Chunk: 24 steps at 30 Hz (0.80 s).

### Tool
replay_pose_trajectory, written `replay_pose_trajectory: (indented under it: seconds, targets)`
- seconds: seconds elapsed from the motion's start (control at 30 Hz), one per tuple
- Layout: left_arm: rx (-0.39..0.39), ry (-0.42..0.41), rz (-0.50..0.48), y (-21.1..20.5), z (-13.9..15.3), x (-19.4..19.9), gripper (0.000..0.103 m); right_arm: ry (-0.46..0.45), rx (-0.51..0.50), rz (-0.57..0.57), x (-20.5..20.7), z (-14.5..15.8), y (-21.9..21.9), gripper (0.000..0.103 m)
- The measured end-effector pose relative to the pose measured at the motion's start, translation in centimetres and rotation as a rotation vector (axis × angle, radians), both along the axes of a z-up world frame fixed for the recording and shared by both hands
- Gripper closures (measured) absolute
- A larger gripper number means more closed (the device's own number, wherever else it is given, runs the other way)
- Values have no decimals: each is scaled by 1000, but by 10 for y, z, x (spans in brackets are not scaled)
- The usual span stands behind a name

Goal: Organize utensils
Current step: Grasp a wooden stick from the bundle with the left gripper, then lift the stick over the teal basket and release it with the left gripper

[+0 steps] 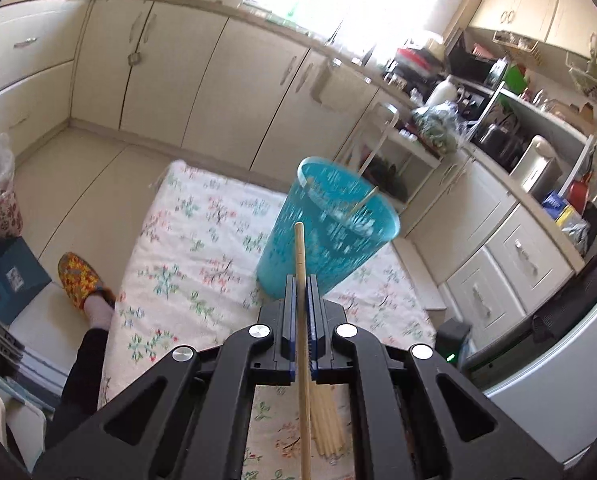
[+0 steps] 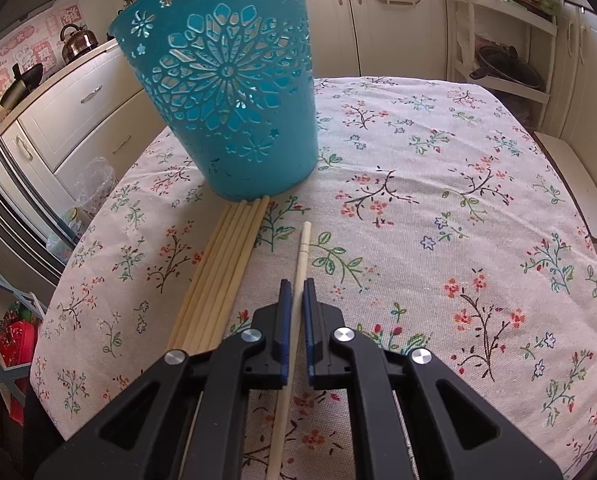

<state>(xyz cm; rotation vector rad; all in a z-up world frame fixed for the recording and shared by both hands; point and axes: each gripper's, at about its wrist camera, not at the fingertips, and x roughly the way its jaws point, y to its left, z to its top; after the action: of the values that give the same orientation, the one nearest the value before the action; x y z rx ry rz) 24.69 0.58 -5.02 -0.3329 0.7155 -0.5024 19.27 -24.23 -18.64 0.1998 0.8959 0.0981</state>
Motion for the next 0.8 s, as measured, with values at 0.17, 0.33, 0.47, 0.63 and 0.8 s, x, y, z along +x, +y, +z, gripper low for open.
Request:
replay_pose_trajectory:
  seconds: [0.17, 0.33, 0.47, 0.63, 0.8]
  targets:
    - [-53, -78, -13, 2, 47, 3, 98, 1, 64, -6, 0, -1, -8, 96]
    - [-84, -125, -17, -9, 77, 13, 98, 3, 126, -11, -1, -3, -14, 96]
    - [-66, -154, -5, -31, 87, 34, 98, 4, 140, -12, -1, -3, -14, 97]
    - [-80, -210, 71, -51, 95, 72, 98, 4, 153, -13, -1, -3, -15, 96]
    - [-60, -290, 144, -74, 99, 110, 98, 5, 162, -12, 0, -3, -16, 96]
